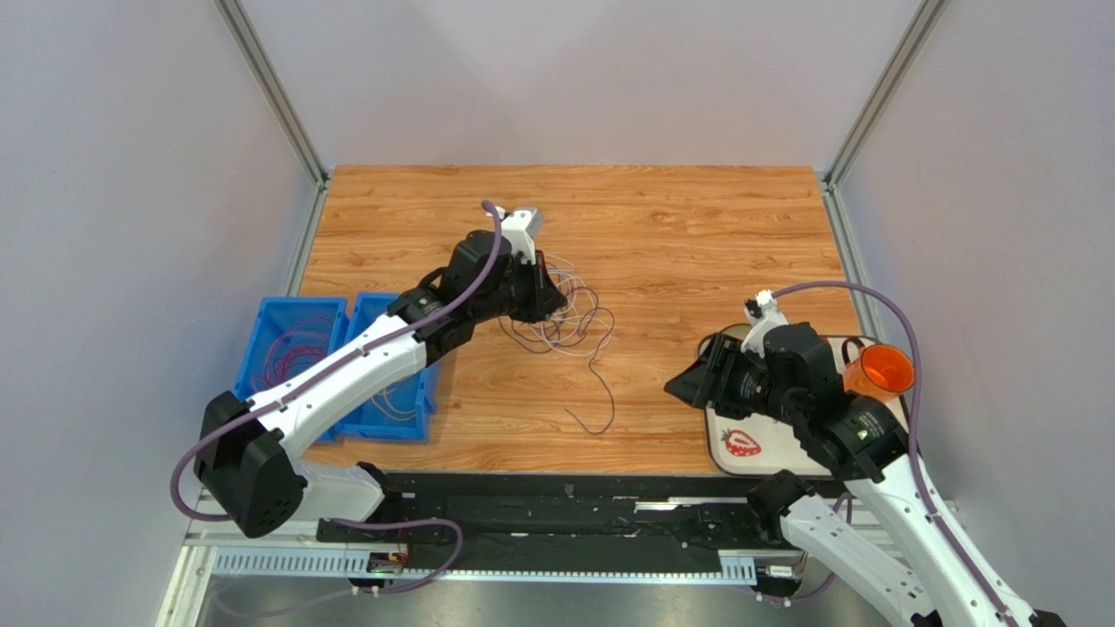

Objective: Untangle the cables
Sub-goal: Pick up the cable at the center of the board.

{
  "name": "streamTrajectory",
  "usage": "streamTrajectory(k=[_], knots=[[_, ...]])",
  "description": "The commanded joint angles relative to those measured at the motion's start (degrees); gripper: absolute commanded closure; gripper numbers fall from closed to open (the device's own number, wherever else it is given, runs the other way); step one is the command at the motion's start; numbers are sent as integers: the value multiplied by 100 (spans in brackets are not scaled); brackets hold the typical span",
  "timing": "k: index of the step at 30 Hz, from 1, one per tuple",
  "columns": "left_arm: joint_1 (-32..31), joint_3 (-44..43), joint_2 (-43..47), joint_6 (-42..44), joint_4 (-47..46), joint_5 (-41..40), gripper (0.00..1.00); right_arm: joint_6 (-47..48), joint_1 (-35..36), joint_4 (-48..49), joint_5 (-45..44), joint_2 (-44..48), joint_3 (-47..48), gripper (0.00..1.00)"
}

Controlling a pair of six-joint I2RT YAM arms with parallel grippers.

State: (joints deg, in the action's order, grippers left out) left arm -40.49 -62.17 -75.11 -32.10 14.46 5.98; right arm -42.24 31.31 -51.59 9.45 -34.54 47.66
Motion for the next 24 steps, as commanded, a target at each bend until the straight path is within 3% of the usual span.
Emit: streamTrajectory(k=[1, 10, 16, 24], knots=[[-231, 12, -65, 80, 30, -8, 100, -92, 7, 202, 4, -87, -55, 47], [-1338, 574, 278, 99, 549, -1071, 100, -170, 7, 316, 100, -114, -406, 47], [-1629, 987, -284, -385, 226, -1205, 100, -285, 7, 466, 162, -61, -696, 47], [-1708, 399, -1585, -517, 540, -1406, 100, -127, 208, 1132, 496, -421, -995, 45]])
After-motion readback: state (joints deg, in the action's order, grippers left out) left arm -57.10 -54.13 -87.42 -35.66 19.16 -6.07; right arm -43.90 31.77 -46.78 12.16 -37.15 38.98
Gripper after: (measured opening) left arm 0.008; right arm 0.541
